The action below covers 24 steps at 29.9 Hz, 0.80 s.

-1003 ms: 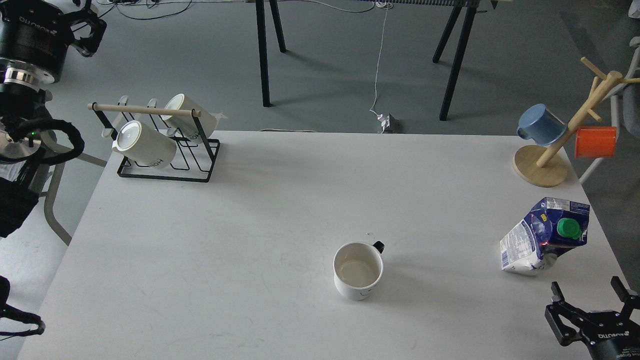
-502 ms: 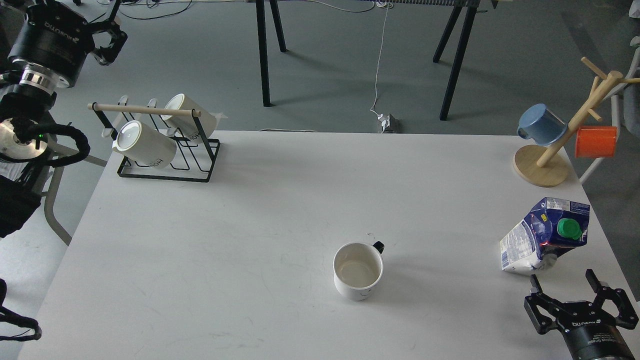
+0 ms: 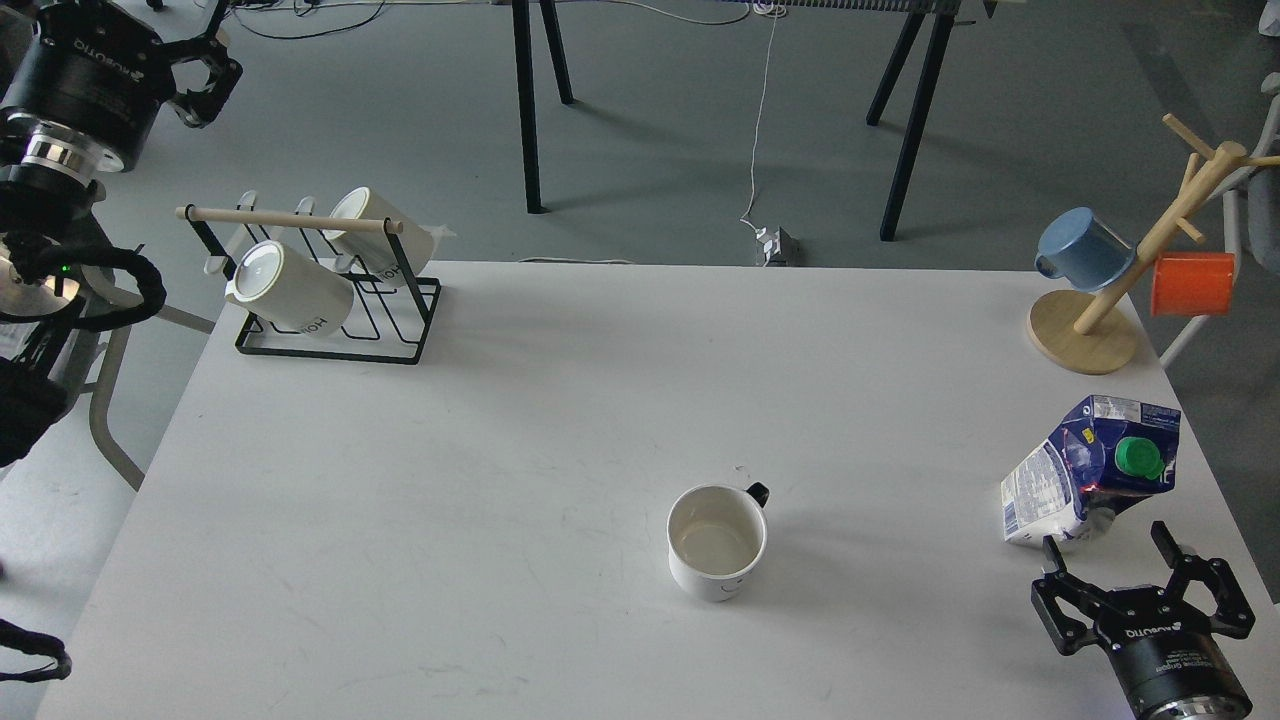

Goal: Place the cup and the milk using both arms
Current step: 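Move the right gripper toward the milk carton with green cap, then grasp the milk carton with the right gripper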

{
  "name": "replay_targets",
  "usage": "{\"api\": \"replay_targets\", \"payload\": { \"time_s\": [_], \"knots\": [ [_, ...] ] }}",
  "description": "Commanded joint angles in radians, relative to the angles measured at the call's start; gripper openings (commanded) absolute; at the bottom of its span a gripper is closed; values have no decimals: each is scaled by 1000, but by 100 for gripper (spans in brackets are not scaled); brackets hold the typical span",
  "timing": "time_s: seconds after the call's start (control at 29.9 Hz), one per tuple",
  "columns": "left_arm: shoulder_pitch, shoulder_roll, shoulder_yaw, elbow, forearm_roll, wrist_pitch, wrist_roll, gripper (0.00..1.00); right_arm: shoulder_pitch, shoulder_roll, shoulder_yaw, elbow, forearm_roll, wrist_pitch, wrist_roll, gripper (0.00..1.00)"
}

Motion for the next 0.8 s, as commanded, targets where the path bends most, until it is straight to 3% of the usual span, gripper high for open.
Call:
{"api": "replay_targets", "payload": {
  "time_s": [0.0, 0.4, 0.77],
  "knots": [
    [-1, 2, 0, 0, 0, 3, 0, 99, 20, 2, -13, 0, 0, 0, 0, 99],
    [0, 6, 0, 0, 0, 4, 0, 99, 49, 25, -7, -2, 0, 0, 5, 97],
    [11, 23, 0, -1, 0, 7, -3, 99, 90, 48, 6, -14, 5, 0, 12, 84]
  ]
}}
